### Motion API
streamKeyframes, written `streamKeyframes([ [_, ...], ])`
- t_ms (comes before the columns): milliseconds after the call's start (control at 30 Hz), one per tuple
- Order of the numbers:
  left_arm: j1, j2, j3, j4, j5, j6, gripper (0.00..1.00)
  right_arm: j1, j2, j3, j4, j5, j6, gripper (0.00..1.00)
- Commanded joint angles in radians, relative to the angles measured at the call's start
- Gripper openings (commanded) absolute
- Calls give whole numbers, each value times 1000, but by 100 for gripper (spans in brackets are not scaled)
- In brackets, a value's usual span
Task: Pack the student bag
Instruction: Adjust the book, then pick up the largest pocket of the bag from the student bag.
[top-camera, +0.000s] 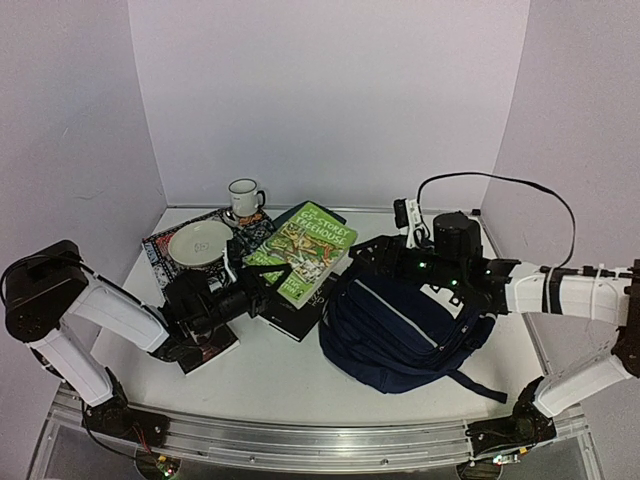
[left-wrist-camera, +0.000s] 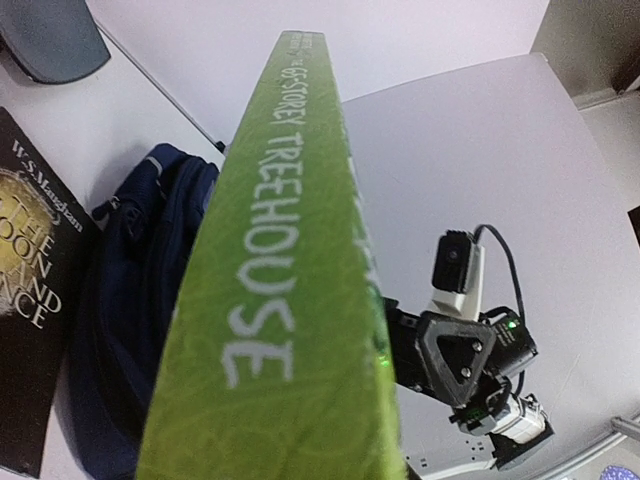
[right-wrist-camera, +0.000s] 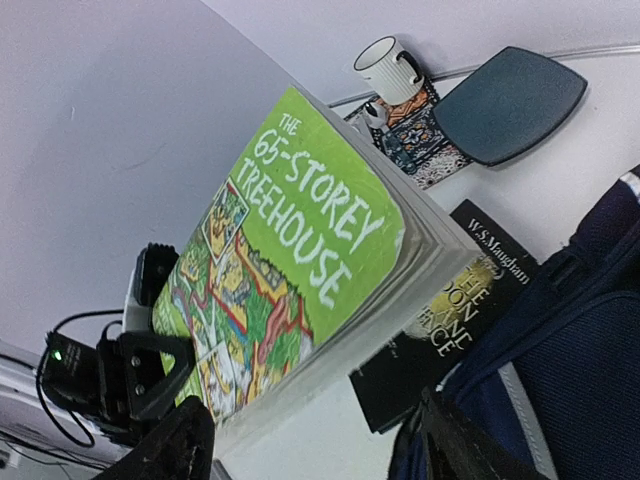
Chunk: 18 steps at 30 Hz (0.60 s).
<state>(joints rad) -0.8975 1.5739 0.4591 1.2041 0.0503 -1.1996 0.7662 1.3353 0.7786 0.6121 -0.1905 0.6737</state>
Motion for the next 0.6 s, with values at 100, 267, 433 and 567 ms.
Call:
streamKeyframes([
  [100,91,-111,-40,68,48,20,0,2,-88,150,-551,46,-375,88],
  [267,126,-160,-58,-32,67,37,0,56,-70,191,-801,147,-490,89],
  [433,136,-213,-43,-178,81,80,0,156,0,220,-966,348,-543,89],
  [567,143,-237,-53,-219,98,86,0,186,39,200,-995,457,-539,84],
])
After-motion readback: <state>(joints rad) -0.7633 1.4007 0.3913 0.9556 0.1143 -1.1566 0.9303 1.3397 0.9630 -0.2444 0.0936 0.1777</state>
